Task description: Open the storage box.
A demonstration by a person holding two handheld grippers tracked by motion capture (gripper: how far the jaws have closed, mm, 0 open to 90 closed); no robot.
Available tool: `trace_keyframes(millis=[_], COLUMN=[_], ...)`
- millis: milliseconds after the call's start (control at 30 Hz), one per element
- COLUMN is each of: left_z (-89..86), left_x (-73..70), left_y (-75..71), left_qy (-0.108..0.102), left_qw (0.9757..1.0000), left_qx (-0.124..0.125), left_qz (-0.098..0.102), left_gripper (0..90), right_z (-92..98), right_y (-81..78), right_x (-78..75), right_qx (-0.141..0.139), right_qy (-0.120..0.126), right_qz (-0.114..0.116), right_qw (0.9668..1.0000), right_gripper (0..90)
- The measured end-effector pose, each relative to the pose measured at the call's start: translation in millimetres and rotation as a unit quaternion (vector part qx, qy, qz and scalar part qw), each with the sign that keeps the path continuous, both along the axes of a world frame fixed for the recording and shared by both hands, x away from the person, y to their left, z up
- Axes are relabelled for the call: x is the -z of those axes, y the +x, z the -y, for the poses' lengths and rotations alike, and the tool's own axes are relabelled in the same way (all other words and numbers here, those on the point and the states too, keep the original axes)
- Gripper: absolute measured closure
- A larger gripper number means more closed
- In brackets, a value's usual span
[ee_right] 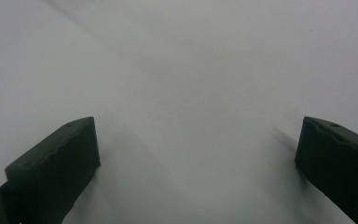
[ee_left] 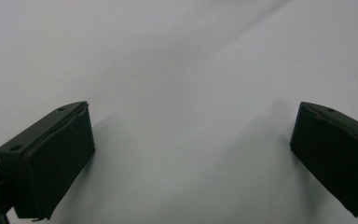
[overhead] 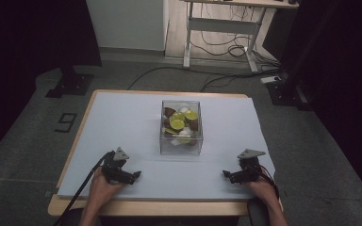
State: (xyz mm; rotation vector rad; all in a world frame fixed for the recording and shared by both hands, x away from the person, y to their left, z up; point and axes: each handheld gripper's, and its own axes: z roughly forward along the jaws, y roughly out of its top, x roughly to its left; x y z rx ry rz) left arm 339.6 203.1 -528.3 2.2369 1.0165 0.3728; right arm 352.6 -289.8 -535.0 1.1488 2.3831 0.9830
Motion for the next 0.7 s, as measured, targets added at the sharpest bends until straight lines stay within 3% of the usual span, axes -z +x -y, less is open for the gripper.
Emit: trace_keyframes(millis=[600, 700], left_z=[0.3, 0.7], left_x=[-0.8, -1.5], left_y=[-0.9, -1.9], left_qy=[0.001, -0.003], left_qw=[1.0000, 1.0000], left_qx=[-0.001, 0.000], left_qz=[0.001, 0.003], left_gripper=[0.1, 2.3], right_z=[-3.5, -4.5], right_y=[4.2, 5.0], right_x=[-4.6, -6.3], right_qx=[-0.002, -0.001], right_qy=[-0.019, -0.020], right_qz=[-0.018, -0.017], right_qw=[0.9997, 0.9996], right_gripper=[0.0, 3.9])
